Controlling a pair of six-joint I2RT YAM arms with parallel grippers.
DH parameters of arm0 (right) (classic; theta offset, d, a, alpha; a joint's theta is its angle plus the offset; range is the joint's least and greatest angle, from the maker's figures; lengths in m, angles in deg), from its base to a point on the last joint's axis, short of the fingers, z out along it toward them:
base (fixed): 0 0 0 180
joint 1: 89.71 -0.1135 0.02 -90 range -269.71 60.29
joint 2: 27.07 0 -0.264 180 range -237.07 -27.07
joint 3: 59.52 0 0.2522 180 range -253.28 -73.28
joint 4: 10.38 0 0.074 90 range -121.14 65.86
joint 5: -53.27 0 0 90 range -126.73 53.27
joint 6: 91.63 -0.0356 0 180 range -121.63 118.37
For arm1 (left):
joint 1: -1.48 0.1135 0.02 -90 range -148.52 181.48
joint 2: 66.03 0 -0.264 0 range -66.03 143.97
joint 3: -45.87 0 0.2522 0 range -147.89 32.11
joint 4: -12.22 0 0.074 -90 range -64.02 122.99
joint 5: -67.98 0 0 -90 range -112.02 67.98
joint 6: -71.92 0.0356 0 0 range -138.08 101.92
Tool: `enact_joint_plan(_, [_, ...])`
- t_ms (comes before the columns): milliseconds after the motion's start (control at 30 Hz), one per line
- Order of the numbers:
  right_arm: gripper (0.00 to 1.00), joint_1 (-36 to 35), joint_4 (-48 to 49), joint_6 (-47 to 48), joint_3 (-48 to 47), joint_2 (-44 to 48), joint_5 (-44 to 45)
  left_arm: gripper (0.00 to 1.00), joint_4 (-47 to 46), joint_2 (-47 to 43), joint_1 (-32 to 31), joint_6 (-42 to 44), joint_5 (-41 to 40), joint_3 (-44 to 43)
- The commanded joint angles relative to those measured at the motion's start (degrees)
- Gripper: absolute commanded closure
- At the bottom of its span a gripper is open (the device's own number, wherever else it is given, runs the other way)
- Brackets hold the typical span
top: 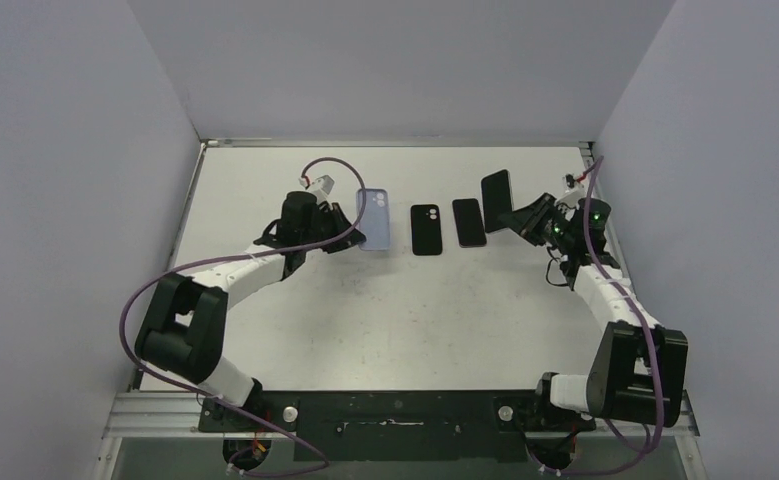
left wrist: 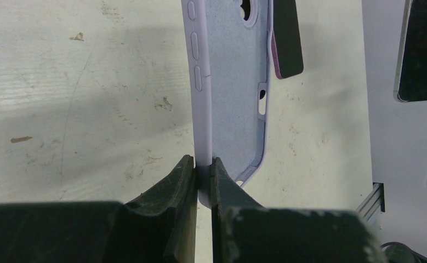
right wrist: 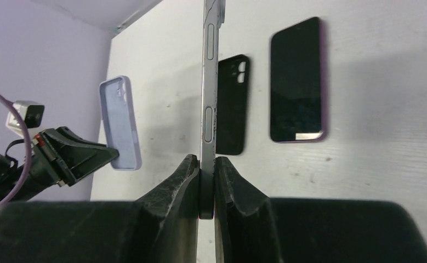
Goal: Take the phone out of the phone case
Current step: Place the phone case at the center of the board.
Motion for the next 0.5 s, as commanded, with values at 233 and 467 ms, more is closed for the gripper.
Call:
enact_joint_plan(233, [1.00,9.0,9.4,6.8,-3.7,-16.5,0.3,1.00,-6.6,15.3,-0.2,0.6,4.1,-9.2])
enact_joint_plan(467, [1.00,9.5,12.2,9.0,-8.1,-26.0,-3.3,1.00,-7.7,22.3,-1.6,-0.1,3.4,-12.3])
